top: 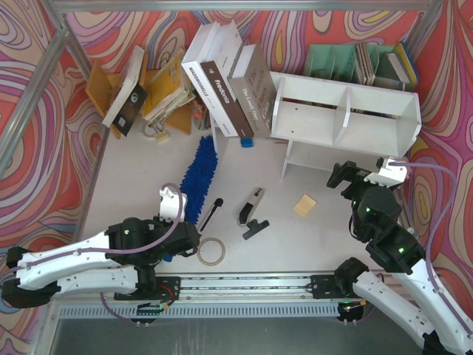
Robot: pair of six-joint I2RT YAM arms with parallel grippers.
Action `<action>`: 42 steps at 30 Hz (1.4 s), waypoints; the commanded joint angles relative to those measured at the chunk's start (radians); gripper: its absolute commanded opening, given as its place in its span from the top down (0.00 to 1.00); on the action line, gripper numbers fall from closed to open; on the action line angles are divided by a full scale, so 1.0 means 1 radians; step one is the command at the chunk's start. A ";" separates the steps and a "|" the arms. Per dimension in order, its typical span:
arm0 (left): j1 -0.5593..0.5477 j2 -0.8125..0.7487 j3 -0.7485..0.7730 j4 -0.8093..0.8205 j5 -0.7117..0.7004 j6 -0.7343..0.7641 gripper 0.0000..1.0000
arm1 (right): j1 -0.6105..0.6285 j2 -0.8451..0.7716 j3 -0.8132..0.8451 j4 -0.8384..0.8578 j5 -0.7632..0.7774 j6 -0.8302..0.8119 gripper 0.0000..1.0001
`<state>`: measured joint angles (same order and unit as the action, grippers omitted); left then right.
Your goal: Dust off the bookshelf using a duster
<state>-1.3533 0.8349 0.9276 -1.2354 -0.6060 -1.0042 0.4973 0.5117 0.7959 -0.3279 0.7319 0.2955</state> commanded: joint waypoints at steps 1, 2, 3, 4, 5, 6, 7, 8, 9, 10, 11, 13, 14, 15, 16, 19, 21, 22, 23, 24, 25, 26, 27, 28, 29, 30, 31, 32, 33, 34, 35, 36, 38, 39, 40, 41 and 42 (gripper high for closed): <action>0.009 -0.046 0.056 -0.009 -0.077 0.044 1.00 | -0.001 -0.013 -0.003 -0.004 0.019 -0.006 0.11; 0.009 -0.059 0.071 -0.024 -0.091 0.049 1.00 | -0.001 -0.014 -0.004 -0.003 0.021 -0.009 0.11; 0.010 -0.071 0.088 -0.039 -0.108 0.051 1.00 | -0.002 -0.014 -0.004 -0.001 0.021 -0.011 0.11; 0.008 -0.085 0.108 -0.058 -0.123 0.052 1.00 | -0.002 -0.013 -0.005 0.000 0.020 -0.011 0.10; 0.009 -0.096 0.125 -0.074 -0.135 0.054 1.00 | -0.001 -0.013 -0.005 0.001 0.018 -0.011 0.10; 0.009 -0.113 0.145 -0.084 -0.143 0.060 1.00 | -0.002 -0.011 -0.004 0.000 0.016 -0.011 0.11; 0.009 -0.123 0.162 -0.091 -0.150 0.069 1.00 | -0.001 -0.010 -0.004 0.000 0.015 -0.009 0.11; 0.009 -0.132 0.177 -0.097 -0.155 0.078 1.00 | -0.002 -0.008 -0.004 0.000 0.014 -0.010 0.10; 0.009 -0.137 0.189 -0.098 -0.160 0.091 1.00 | -0.002 -0.006 -0.003 0.000 0.014 -0.008 0.11; 0.009 -0.136 0.197 -0.097 -0.161 0.105 1.00 | -0.002 -0.005 -0.002 0.000 0.014 -0.007 0.11; 0.009 -0.132 0.202 -0.097 -0.162 0.115 1.00 | -0.002 -0.003 -0.003 0.001 0.013 -0.007 0.10; 0.009 -0.109 0.203 -0.098 -0.161 0.123 1.00 | -0.001 -0.001 -0.003 0.001 0.011 -0.009 0.10; 0.009 -0.097 0.198 -0.093 -0.156 0.128 1.00 | -0.001 0.000 -0.003 0.001 0.012 -0.009 0.11; 0.008 -0.086 0.188 -0.083 -0.148 0.130 1.00 | -0.002 0.000 -0.003 0.001 0.012 -0.009 0.10; 0.009 -0.078 0.174 -0.069 -0.139 0.128 1.00 | -0.002 0.002 -0.003 0.003 0.013 -0.009 0.11; 0.009 -0.060 0.117 -0.020 -0.104 0.105 1.00 | -0.002 0.004 -0.002 0.004 0.011 -0.009 0.11; 0.009 -0.039 0.072 -0.003 -0.081 0.062 1.00 | -0.001 0.007 -0.001 0.002 0.007 -0.006 0.11; 0.008 -0.024 0.042 0.011 -0.061 0.046 1.00 | -0.002 0.007 -0.001 0.000 0.006 -0.005 0.10; 0.008 -0.007 0.012 0.031 -0.041 0.034 1.00 | -0.003 0.007 -0.001 -0.001 0.005 -0.002 0.11; 0.009 0.010 -0.016 0.057 -0.019 0.023 1.00 | -0.002 0.005 -0.001 -0.002 0.004 -0.001 0.11; 0.009 0.024 -0.054 0.084 0.003 0.012 1.00 | -0.002 0.005 -0.001 0.000 0.005 -0.002 0.11; 0.009 0.035 -0.076 0.108 0.019 -0.006 1.00 | -0.002 0.005 -0.001 0.001 0.005 -0.004 0.10; 0.009 0.054 -0.091 0.138 0.043 -0.016 1.00 | -0.001 0.007 -0.001 0.003 0.005 -0.005 0.11; 0.009 0.067 -0.103 0.162 0.057 -0.019 1.00 | -0.002 0.007 0.000 0.003 0.005 -0.006 0.11; 0.009 0.079 -0.114 0.178 0.064 -0.025 1.00 | -0.001 0.007 0.000 0.002 0.004 -0.006 0.11; 0.008 0.090 -0.124 0.189 0.066 -0.030 1.00 | -0.002 0.007 -0.001 0.001 0.002 -0.005 0.10; 0.008 0.097 -0.128 0.195 0.064 -0.031 1.00 | -0.002 0.006 0.000 0.004 0.001 -0.005 0.11; 0.009 0.106 -0.125 0.192 0.055 -0.031 1.00 | -0.002 0.005 -0.001 0.003 0.003 -0.006 0.11; 0.009 0.110 -0.115 0.180 0.042 -0.030 1.00 | -0.002 0.004 -0.001 0.003 0.004 -0.007 0.10; 0.009 0.110 -0.102 0.161 0.023 -0.028 1.00 | -0.001 0.002 -0.001 0.003 0.004 -0.007 0.11; 0.009 0.108 -0.084 0.138 -0.002 -0.028 1.00 | -0.001 0.001 -0.001 0.003 0.004 -0.007 0.11; 0.008 0.100 -0.063 0.112 -0.026 -0.027 1.00 | -0.002 -0.003 -0.002 0.002 0.003 -0.007 0.11; 0.009 0.070 -0.022 0.069 -0.081 -0.017 1.00 | -0.002 -0.004 -0.003 0.002 0.003 -0.007 0.11; 0.009 0.049 -0.005 0.056 -0.104 -0.006 1.00 | -0.002 -0.005 -0.003 0.003 0.003 -0.005 0.11; 0.009 0.029 0.013 0.049 -0.127 0.008 1.00 | -0.001 -0.006 -0.003 0.003 0.002 -0.005 0.11; 0.008 0.008 0.027 0.043 -0.148 0.023 1.00 | -0.002 -0.006 -0.002 0.003 0.001 -0.005 0.11; 0.008 -0.012 0.046 0.044 -0.166 0.043 1.00 | -0.001 -0.006 -0.003 0.002 0.001 -0.006 0.11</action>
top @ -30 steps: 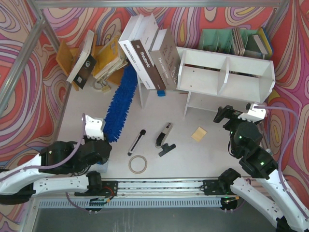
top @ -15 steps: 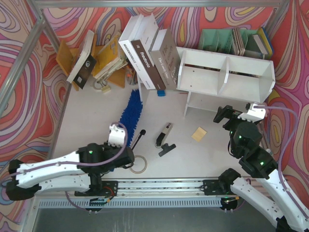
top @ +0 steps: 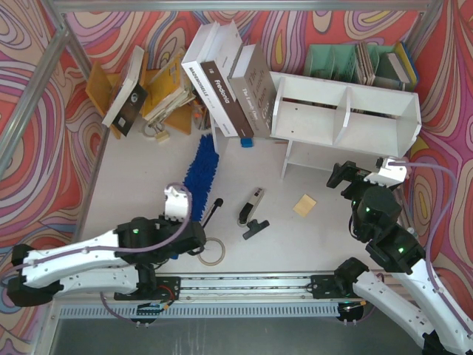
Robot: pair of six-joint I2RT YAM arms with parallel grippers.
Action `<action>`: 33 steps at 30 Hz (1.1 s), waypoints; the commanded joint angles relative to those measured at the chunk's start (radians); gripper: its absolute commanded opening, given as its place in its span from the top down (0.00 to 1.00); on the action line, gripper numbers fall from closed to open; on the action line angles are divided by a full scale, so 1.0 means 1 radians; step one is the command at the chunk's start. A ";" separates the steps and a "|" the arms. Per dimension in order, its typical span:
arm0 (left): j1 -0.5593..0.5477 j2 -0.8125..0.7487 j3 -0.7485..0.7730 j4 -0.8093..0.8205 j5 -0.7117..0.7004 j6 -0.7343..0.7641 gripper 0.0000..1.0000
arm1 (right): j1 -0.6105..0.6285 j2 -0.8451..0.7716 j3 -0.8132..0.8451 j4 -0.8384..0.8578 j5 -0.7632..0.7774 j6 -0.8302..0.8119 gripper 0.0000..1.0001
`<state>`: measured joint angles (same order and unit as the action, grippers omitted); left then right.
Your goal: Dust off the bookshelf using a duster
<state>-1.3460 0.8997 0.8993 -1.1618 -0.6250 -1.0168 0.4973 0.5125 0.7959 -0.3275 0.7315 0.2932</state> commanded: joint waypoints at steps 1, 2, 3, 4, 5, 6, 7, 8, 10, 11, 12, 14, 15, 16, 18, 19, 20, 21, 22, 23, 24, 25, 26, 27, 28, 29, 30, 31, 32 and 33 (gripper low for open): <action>0.002 -0.096 0.084 -0.021 -0.157 0.086 1.00 | -0.002 -0.006 -0.003 0.001 0.000 -0.002 0.10; 0.001 -0.115 0.092 -0.002 -0.161 0.119 1.00 | -0.002 -0.006 -0.002 0.000 0.000 -0.002 0.11; 0.002 -0.132 0.099 0.015 -0.166 0.146 1.00 | -0.002 -0.008 -0.003 -0.001 0.000 -0.001 0.11; 0.002 -0.148 0.101 0.035 -0.168 0.177 1.00 | -0.002 -0.008 -0.003 -0.001 0.001 0.000 0.11; 0.001 -0.160 0.100 0.054 -0.168 0.207 1.00 | -0.002 -0.008 -0.003 -0.001 0.000 0.001 0.11; 0.001 -0.169 0.098 0.067 -0.171 0.230 1.00 | -0.001 -0.008 -0.003 0.000 0.000 0.001 0.11; 0.001 -0.184 0.095 0.073 -0.179 0.242 1.00 | -0.001 -0.008 -0.003 -0.001 -0.001 0.002 0.11; 0.002 -0.193 0.087 0.079 -0.184 0.251 1.00 | -0.002 -0.008 -0.003 -0.002 -0.001 0.003 0.10; 0.002 -0.212 0.062 0.093 -0.186 0.257 1.00 | -0.001 -0.008 -0.002 -0.004 -0.001 0.004 0.10; 0.002 -0.224 0.043 0.105 -0.183 0.255 1.00 | -0.002 -0.008 -0.003 -0.005 -0.001 0.004 0.11; 0.001 -0.235 0.022 0.119 -0.181 0.254 1.00 | -0.002 -0.008 -0.003 -0.006 -0.001 0.005 0.11; 0.004 -0.257 -0.023 0.127 -0.188 0.231 1.00 | -0.002 -0.008 -0.003 -0.005 -0.002 0.007 0.10; 0.006 -0.263 -0.043 0.130 -0.193 0.222 1.00 | -0.002 -0.007 -0.002 -0.005 -0.003 0.008 0.11; 0.011 -0.268 -0.060 0.129 -0.199 0.218 1.00 | -0.002 -0.005 -0.003 -0.005 -0.006 0.009 0.11; 0.020 -0.269 -0.084 0.137 -0.215 0.212 1.00 | -0.001 0.000 -0.001 -0.005 -0.008 0.010 0.11; 0.029 -0.267 -0.091 0.150 -0.217 0.224 1.00 | -0.002 0.003 -0.001 -0.005 -0.010 0.010 0.11; 0.037 -0.264 -0.093 0.168 -0.213 0.245 1.00 | -0.001 0.005 0.000 -0.005 -0.011 0.010 0.11; 0.044 -0.259 -0.095 0.188 -0.207 0.275 1.00 | -0.001 0.007 0.001 -0.006 -0.012 0.010 0.10; 0.052 -0.253 -0.095 0.213 -0.206 0.301 1.00 | -0.002 0.010 0.000 -0.007 -0.013 0.010 0.11; 0.061 -0.244 -0.096 0.225 -0.212 0.327 1.00 | -0.003 0.010 0.001 -0.009 -0.013 0.012 0.11; 0.073 -0.233 -0.098 0.240 -0.217 0.352 1.00 | -0.002 0.011 0.002 -0.010 -0.015 0.015 0.11; 0.089 -0.226 -0.103 0.254 -0.218 0.380 1.00 | -0.002 0.011 0.002 -0.011 -0.014 0.015 0.11; 0.108 -0.220 -0.110 0.275 -0.207 0.413 1.00 | -0.001 0.009 0.002 -0.013 -0.013 0.016 0.11; 0.129 -0.217 -0.117 0.303 -0.187 0.447 1.00 | -0.001 0.008 0.002 -0.015 -0.012 0.018 0.11; 0.153 -0.216 -0.121 0.328 -0.168 0.470 1.00 | -0.002 0.006 0.003 -0.016 -0.011 0.019 0.11; 0.173 -0.212 -0.122 0.347 -0.149 0.489 1.00 | -0.002 0.005 0.002 -0.017 -0.010 0.020 0.10; 0.190 -0.207 -0.125 0.364 -0.130 0.504 1.00 | -0.002 0.003 0.002 -0.018 -0.009 0.019 0.11; 0.208 -0.200 -0.128 0.381 -0.112 0.514 1.00 | -0.002 0.001 0.000 -0.019 -0.008 0.019 0.11; 0.225 -0.179 -0.130 0.394 -0.093 0.520 1.00 | -0.002 0.000 0.000 -0.019 -0.008 0.019 0.11; 0.240 -0.161 -0.132 0.403 -0.074 0.526 1.00 | -0.001 0.000 0.000 -0.017 -0.009 0.020 0.11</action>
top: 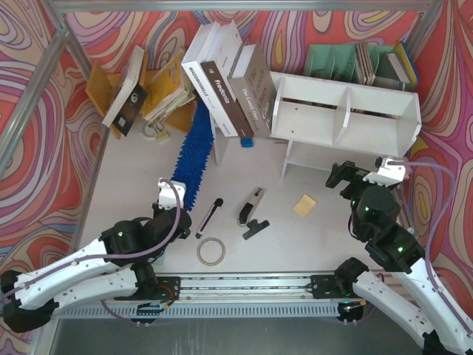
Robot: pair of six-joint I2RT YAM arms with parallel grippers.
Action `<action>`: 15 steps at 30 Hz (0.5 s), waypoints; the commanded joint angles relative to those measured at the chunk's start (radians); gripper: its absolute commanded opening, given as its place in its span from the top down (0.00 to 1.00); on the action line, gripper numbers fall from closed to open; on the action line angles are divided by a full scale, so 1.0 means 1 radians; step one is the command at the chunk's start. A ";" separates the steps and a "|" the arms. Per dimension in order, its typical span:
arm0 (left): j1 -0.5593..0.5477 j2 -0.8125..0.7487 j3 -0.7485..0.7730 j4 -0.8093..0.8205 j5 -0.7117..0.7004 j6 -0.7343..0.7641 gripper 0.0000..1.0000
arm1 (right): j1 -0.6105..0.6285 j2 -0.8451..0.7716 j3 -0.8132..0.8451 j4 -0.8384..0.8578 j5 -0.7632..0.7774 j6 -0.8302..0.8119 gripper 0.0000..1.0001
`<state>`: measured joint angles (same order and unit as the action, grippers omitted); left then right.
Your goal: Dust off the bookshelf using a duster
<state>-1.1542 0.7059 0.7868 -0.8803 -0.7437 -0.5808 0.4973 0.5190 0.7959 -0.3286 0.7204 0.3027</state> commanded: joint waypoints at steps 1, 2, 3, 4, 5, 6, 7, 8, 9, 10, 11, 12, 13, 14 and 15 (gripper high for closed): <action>0.059 0.050 -0.020 0.128 0.066 0.095 1.00 | -0.002 -0.007 0.000 -0.016 0.003 0.009 0.11; 0.063 0.073 -0.022 0.136 0.077 0.098 1.00 | -0.002 -0.006 0.000 -0.016 0.001 0.010 0.11; 0.065 0.096 -0.022 0.141 0.088 0.098 1.00 | -0.002 -0.005 0.000 -0.016 0.001 0.009 0.10; 0.065 0.118 -0.024 0.144 0.098 0.096 1.00 | -0.002 -0.005 0.000 -0.016 0.001 0.009 0.11; 0.065 0.133 -0.026 0.147 0.115 0.092 1.00 | -0.002 -0.005 0.001 -0.016 0.001 0.008 0.11; 0.065 0.148 -0.028 0.153 0.133 0.085 1.00 | -0.001 -0.007 0.001 -0.016 0.001 0.007 0.11; 0.065 0.162 -0.033 0.157 0.148 0.075 1.00 | -0.002 -0.008 0.001 -0.017 0.001 0.007 0.10; 0.065 0.169 -0.041 0.166 0.165 0.063 1.00 | -0.002 -0.010 0.000 -0.016 0.002 0.008 0.11; 0.065 0.174 -0.052 0.186 0.185 0.053 1.00 | -0.001 -0.011 0.001 -0.016 0.002 0.009 0.11; 0.065 0.178 -0.063 0.203 0.204 0.045 1.00 | -0.001 -0.012 0.000 -0.015 0.003 0.007 0.11; 0.065 0.182 -0.074 0.218 0.223 0.033 1.00 | -0.002 -0.013 0.000 -0.015 0.004 0.007 0.10; 0.065 0.190 -0.086 0.233 0.239 0.023 1.00 | -0.001 -0.013 0.000 -0.015 0.005 0.006 0.11; 0.065 0.202 -0.093 0.242 0.254 0.012 1.00 | -0.002 -0.012 0.000 -0.015 0.005 0.007 0.11; 0.065 0.218 -0.101 0.246 0.263 -0.003 1.00 | -0.002 -0.011 0.000 -0.015 0.005 0.007 0.11; 0.065 0.237 -0.112 0.250 0.269 -0.026 1.00 | -0.001 -0.011 0.000 -0.015 0.005 0.006 0.10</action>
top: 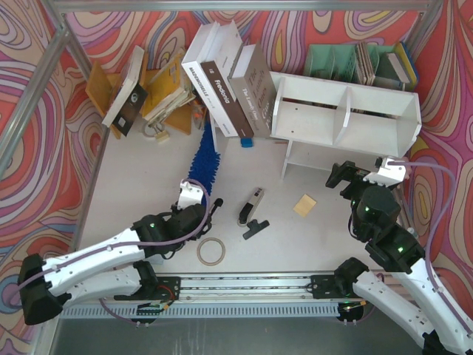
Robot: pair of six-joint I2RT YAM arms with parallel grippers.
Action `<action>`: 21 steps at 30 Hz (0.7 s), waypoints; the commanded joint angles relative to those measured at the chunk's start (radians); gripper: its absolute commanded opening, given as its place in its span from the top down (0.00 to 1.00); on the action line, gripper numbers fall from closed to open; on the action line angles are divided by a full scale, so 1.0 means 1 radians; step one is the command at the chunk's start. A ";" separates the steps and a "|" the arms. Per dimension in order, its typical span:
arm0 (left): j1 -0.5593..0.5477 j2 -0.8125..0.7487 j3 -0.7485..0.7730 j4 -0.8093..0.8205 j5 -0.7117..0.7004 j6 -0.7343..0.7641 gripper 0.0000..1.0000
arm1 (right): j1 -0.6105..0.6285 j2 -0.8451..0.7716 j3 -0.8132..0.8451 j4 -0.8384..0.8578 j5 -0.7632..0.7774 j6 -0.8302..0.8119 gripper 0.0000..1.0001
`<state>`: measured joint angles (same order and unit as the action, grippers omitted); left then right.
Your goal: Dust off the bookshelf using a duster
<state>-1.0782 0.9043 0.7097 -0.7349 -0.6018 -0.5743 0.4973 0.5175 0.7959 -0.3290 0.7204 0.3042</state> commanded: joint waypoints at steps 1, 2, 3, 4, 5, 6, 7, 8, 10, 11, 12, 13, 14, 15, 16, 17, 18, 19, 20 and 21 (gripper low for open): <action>-0.011 0.057 -0.045 0.111 0.136 -0.047 1.00 | -0.002 -0.010 0.001 -0.015 0.004 0.005 0.11; -0.011 0.076 -0.053 0.114 0.142 -0.066 1.00 | -0.002 -0.010 0.000 -0.014 0.005 0.006 0.11; -0.011 0.095 -0.059 0.117 0.145 -0.085 1.00 | -0.003 -0.010 0.000 -0.015 0.005 0.005 0.10; -0.011 0.111 -0.066 0.122 0.149 -0.097 1.00 | -0.002 -0.010 0.000 -0.015 0.004 0.005 0.11; -0.011 0.121 -0.072 0.129 0.151 -0.107 1.00 | -0.003 -0.010 0.000 -0.015 0.004 0.004 0.11; -0.011 0.124 -0.074 0.133 0.148 -0.114 1.00 | -0.002 -0.011 0.000 -0.015 0.004 0.005 0.10; -0.011 0.120 -0.075 0.136 0.143 -0.113 1.00 | -0.002 -0.011 -0.001 -0.015 0.003 0.005 0.11; -0.011 0.107 -0.071 0.133 0.136 -0.110 1.00 | -0.001 -0.010 0.000 -0.015 0.002 0.006 0.10; -0.011 0.073 -0.046 0.103 0.090 -0.102 1.00 | -0.001 -0.009 0.000 -0.013 0.001 0.004 0.11; -0.011 0.053 -0.029 0.084 0.070 -0.095 1.00 | -0.002 -0.008 0.000 -0.013 0.000 0.003 0.11; -0.011 0.026 -0.012 0.064 0.047 -0.088 1.00 | -0.002 -0.007 0.000 -0.013 -0.001 0.004 0.11; -0.011 -0.002 0.008 0.044 0.023 -0.081 1.00 | 0.000 -0.007 0.000 -0.014 -0.001 0.006 0.10; -0.011 -0.032 0.026 0.026 0.001 -0.073 1.00 | -0.002 -0.007 0.000 -0.014 0.001 0.005 0.10; -0.011 -0.056 0.043 0.011 -0.013 -0.063 1.00 | -0.001 -0.008 0.000 -0.014 0.001 0.006 0.11; -0.011 -0.093 0.059 0.003 -0.021 -0.047 1.00 | -0.002 -0.010 0.001 -0.014 0.001 0.006 0.10; -0.011 -0.125 0.073 -0.001 -0.025 -0.032 1.00 | -0.001 -0.011 -0.001 -0.015 0.001 0.007 0.11; -0.011 -0.152 0.085 -0.001 -0.023 -0.015 1.00 | -0.001 -0.011 -0.001 -0.013 0.003 0.006 0.11; -0.011 -0.178 0.097 0.002 -0.021 0.000 1.00 | -0.002 -0.011 -0.001 -0.013 0.002 0.006 0.11; -0.011 -0.202 0.106 0.004 -0.015 0.015 1.00 | -0.002 -0.010 -0.001 -0.013 0.002 0.005 0.11; -0.011 -0.221 0.117 0.007 -0.009 0.026 1.00 | -0.002 -0.009 -0.001 -0.012 0.002 0.004 0.11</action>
<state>-1.0790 0.7624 0.7662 -0.7654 -0.5919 -0.6395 0.4973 0.5175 0.7959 -0.3290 0.7204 0.3042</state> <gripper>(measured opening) 0.343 0.895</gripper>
